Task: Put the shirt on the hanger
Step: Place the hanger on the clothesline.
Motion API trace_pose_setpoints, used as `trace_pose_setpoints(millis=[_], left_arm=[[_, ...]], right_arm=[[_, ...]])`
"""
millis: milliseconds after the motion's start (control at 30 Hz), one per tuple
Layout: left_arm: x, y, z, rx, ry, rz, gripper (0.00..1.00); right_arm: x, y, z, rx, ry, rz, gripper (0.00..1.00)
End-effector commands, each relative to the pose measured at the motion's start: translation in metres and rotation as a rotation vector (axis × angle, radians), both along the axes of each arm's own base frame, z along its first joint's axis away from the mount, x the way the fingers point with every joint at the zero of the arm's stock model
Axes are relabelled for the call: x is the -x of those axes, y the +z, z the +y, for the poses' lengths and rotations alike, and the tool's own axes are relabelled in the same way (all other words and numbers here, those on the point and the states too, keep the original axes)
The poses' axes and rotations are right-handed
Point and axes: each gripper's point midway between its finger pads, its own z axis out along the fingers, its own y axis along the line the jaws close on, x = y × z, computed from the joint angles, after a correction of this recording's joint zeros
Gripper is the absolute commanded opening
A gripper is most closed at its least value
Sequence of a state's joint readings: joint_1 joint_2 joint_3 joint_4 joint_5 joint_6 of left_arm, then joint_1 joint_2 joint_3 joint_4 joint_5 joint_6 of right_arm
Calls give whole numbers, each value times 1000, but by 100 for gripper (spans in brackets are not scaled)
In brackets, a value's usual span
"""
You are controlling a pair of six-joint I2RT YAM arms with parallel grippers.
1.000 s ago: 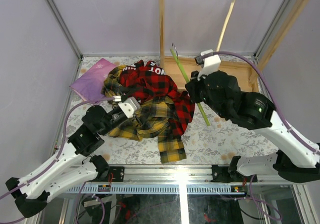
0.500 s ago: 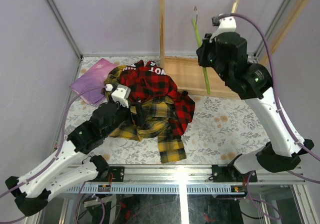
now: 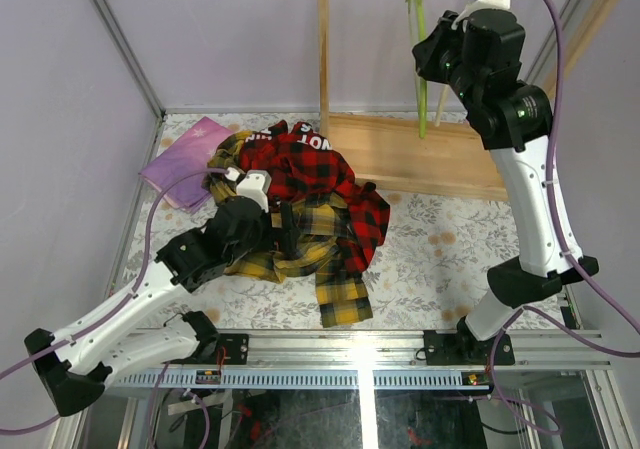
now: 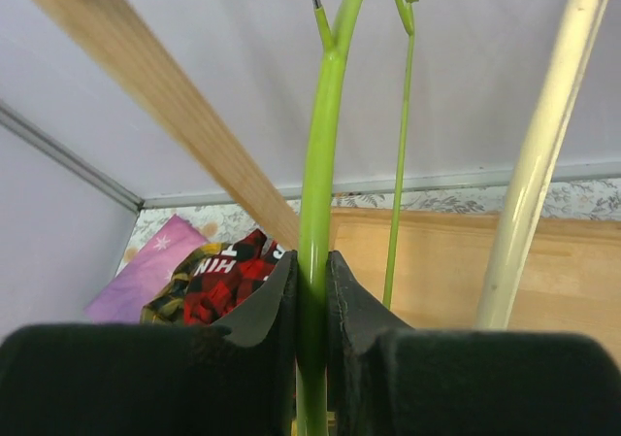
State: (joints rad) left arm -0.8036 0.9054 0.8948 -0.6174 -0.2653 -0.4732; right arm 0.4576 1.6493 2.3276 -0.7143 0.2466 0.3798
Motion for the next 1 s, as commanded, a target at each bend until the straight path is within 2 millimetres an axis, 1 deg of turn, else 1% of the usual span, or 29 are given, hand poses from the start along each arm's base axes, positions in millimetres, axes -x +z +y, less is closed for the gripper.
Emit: trace_pose_setpoints(millis=[0, 33, 100, 300, 367, 400, 467, 500, 533, 600, 700, 767, 867, 967], left_arm=[[2, 22, -3, 88, 27, -14, 100], [2, 23, -3, 96, 26, -19, 100], [1, 23, -2, 105, 36, -30, 100], [-8, 20, 16, 43, 142, -41, 100], [-9, 20, 19, 40, 155, -45, 100], [-10, 20, 19, 41, 157, -46, 100], [-10, 20, 18, 37, 158, -43, 100], [-10, 20, 18, 35, 160, -42, 100], [-11, 20, 19, 32, 164, -43, 100], [-9, 21, 19, 22, 153, -36, 100], [-10, 21, 20, 2, 145, -26, 100], [-11, 22, 21, -6, 149, -33, 100], [-13, 27, 21, 7, 154, -58, 100], [-17, 33, 23, 22, 171, -86, 100]], right_arm=[[-10, 32, -13, -120, 16, -82, 0], [-12, 31, -15, -126, 18, -81, 0], [-27, 17, -14, -125, 17, -51, 0], [-40, 1, -20, -116, 18, -10, 1], [-43, -7, -24, -106, 8, 4, 8], [-43, -9, -26, -103, 5, 7, 15], [-42, -12, -29, -90, 6, 9, 32], [-39, -12, -31, -82, 1, 6, 43], [-33, -10, -35, -73, -6, -1, 52], [-22, -8, -42, -58, -24, -18, 66], [-2, -7, -54, -30, -41, -52, 78], [13, -6, -55, -18, -18, -83, 82], [40, -6, -53, -5, 45, -139, 86], [67, -9, -59, 10, 63, -182, 87]])
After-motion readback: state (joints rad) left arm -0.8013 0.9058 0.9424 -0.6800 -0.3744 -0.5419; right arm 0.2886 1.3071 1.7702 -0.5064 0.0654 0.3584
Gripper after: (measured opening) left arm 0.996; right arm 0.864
